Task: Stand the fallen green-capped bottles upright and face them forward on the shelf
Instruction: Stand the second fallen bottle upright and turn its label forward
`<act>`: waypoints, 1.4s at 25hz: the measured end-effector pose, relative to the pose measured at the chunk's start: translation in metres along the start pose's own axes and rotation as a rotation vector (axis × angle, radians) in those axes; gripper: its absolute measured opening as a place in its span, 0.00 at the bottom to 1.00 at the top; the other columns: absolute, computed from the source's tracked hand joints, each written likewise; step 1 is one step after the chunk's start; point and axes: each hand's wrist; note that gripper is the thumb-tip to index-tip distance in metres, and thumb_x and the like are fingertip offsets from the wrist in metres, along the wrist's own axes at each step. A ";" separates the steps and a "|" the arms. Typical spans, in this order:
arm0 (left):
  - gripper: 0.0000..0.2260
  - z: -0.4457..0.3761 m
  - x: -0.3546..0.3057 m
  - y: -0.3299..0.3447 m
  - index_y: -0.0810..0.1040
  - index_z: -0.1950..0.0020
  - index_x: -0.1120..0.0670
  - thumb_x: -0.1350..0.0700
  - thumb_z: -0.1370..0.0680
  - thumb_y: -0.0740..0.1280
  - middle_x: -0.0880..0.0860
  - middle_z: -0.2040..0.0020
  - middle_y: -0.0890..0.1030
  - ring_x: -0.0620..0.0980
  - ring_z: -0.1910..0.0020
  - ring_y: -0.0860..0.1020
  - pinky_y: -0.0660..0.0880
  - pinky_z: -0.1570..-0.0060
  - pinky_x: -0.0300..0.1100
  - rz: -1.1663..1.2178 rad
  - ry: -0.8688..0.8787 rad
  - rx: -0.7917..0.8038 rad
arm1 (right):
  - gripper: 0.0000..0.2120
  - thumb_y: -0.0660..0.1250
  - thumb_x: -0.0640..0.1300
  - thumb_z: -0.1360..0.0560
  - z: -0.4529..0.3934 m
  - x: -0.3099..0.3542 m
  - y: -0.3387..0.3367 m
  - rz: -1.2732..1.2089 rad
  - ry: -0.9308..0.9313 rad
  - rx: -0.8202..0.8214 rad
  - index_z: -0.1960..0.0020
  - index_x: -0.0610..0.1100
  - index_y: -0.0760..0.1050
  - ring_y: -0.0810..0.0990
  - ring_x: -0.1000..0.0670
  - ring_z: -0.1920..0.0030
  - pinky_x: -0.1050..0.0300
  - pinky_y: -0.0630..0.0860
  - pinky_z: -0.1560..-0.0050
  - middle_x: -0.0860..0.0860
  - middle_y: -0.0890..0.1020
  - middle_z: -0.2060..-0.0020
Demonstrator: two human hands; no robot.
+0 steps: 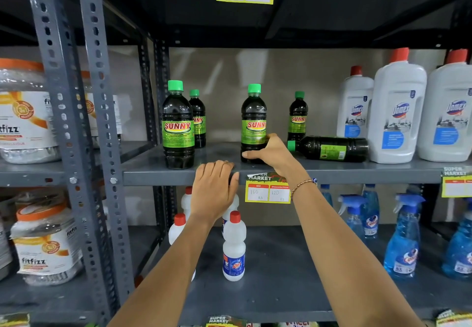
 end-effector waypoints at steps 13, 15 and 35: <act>0.16 0.000 0.000 -0.004 0.78 0.48 0.55 0.48 0.20 0.55 0.51 0.53 0.81 0.52 0.55 0.78 0.74 0.50 0.48 0.030 0.002 0.020 | 0.39 0.82 0.47 0.40 0.004 0.000 0.002 0.068 0.001 -0.117 0.37 0.40 0.63 0.76 0.46 0.41 0.57 0.71 0.48 0.44 0.76 0.41; 0.15 -0.002 -0.002 -0.005 0.78 0.50 0.55 0.48 0.21 0.55 0.51 0.56 0.80 0.52 0.57 0.77 0.73 0.52 0.47 0.045 -0.022 0.025 | 0.41 0.82 0.48 0.40 0.003 0.000 0.003 0.095 0.006 -0.114 0.37 0.40 0.62 0.75 0.46 0.39 0.56 0.72 0.46 0.44 0.75 0.40; 0.19 -0.098 -0.007 -0.002 0.77 0.37 0.56 0.53 0.27 0.73 0.52 0.44 0.82 0.48 0.45 0.79 0.74 0.40 0.45 0.999 -0.551 0.600 | 0.21 0.66 0.32 0.24 0.005 -0.008 -0.030 -0.088 0.036 0.103 0.32 0.37 0.69 0.77 0.48 0.42 0.54 0.74 0.38 0.42 0.78 0.38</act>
Point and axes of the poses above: each hand's wrist, its own z-axis away from the middle knuckle, its own y-axis out of the palm, x = y × z
